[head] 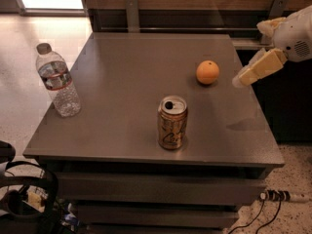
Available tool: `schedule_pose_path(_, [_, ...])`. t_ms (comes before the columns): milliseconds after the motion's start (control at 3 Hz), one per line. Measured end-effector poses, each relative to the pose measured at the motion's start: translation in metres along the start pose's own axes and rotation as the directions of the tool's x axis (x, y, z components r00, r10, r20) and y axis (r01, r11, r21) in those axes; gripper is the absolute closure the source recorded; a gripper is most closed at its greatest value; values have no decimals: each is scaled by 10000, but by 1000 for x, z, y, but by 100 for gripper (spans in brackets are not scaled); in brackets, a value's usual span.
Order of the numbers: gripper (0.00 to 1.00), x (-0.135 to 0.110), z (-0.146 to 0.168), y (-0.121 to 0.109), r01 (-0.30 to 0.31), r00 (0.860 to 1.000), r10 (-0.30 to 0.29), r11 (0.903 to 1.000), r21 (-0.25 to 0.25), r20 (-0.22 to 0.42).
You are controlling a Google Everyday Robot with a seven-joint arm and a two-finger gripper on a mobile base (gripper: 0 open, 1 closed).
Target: Move orange near water bottle
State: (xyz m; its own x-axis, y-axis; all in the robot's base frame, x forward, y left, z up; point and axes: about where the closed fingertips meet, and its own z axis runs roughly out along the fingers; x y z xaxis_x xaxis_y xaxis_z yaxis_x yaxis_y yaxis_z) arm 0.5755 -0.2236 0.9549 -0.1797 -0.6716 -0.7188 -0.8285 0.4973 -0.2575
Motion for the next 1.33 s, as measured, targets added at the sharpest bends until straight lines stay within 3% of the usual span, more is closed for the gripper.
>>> schedule_pose_path(333, [0,8,51,-35,-296,9991,296,9996,-31,316])
schedule_pose_path(667, [0,19,94,-55,-744,9939,754,9971,-159,808])
schedule_pose_path(1000, [0,33,132,-62,-1310,9814,1370,9900,-526,1343])
schedule_pose_path(1333, [0,38,148,-59,-1566,9700,1712,9831,-952,1727])
